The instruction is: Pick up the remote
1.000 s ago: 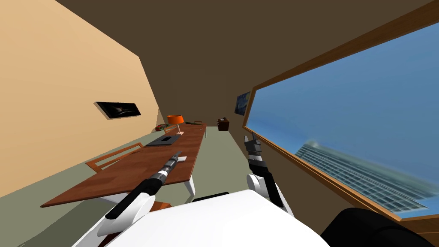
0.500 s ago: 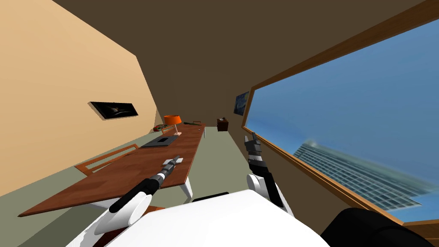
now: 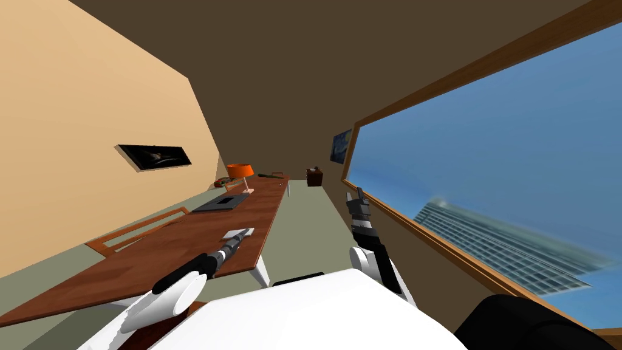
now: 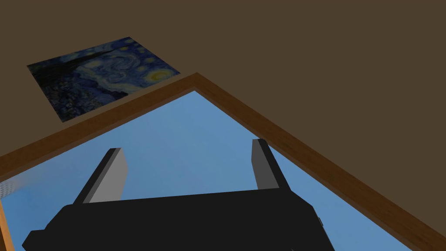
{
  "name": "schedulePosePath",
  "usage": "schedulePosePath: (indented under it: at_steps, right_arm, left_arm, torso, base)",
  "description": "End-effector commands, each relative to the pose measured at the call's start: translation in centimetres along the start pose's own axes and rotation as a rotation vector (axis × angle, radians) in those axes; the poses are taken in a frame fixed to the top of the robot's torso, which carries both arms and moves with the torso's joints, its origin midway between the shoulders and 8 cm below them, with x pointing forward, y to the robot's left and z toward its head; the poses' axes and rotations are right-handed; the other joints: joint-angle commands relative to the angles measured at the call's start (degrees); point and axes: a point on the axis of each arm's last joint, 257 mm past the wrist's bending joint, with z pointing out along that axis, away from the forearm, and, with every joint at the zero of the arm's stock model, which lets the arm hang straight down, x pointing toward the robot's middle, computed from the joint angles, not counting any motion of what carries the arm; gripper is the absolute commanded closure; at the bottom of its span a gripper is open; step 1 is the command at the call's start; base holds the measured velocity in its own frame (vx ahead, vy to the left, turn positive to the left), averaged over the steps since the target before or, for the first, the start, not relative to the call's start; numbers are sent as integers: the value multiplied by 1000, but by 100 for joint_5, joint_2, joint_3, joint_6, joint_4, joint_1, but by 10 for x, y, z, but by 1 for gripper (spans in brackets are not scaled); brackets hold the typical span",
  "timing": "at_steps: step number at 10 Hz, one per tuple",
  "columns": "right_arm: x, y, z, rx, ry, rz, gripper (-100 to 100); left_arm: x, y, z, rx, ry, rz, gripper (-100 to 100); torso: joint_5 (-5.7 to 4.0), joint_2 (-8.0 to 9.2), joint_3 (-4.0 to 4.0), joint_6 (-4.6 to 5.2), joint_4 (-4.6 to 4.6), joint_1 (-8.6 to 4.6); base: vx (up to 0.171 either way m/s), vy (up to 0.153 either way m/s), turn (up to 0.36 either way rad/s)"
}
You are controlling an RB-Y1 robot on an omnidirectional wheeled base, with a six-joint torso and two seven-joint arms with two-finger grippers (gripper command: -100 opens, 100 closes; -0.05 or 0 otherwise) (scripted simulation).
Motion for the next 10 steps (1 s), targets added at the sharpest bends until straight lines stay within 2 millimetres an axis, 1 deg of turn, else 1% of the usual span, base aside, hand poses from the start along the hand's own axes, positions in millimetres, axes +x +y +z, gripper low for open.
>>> schedulePosePath:
  at_steps: [1,2,3,4,5,6,7,8,9,10]
  right_arm:
    - [0,0,0,0,0,0,0]
    - [0,0,0,0,0,0,0]
    - [0,0,0,0,0,0,0]
    - [0,0,0,0,0,0,0]
    - [0,0,0,0,0,0,0]
    - [0,0,0,0,0,0,0]
    - [0,0,0,0,0,0,0]
    - [0,0,0,0,0,0,0]
    - [0,0,0,0,0,0,0]
    - [0,0,0,0,0,0,0]
  left_arm:
    - [0,17,-3,-54,18,4,-100]
    - [1,18,-3,-59,21,4,-100]
    - [-8,41,-3,-123,33,6,-100]
    - [-7,44,-3,-136,40,6,-100]
    - [-17,63,-4,-189,46,6,-100]
    - [-13,70,-6,-216,62,5,-100]
    - [-23,89,-9,-274,71,1,-100]
    - [-21,93,-10,-289,81,0,-100]
    - [-30,111,-14,-345,91,-8,-100]
    - [-28,114,-15,-357,99,-8,-100]
  torso:
    - [0,0,0,0,0,0]
    - [0,2,1,0,0,0]
    - [1,12,6,0,2,4]
    - [1,5,3,0,1,3]
    - [1,1,1,0,0,3]
    - [0,-9,-5,1,-1,0]
    - [1,-10,-6,1,-2,2]
    - [1,-15,-9,0,-3,4]
    - [1,-7,-5,0,-2,5]
    - [1,-10,-6,0,-2,6]
  base:
    - [66,-29,-7]
    - [29,-16,3]
    - [60,-25,-17]
    - [70,-20,-6]
    - [99,-33,-17]
    - [94,-25,-4]
    - [112,-20,-16]
    - [83,-16,-5]
    - [97,-14,-10]
    - [92,-8,-3]
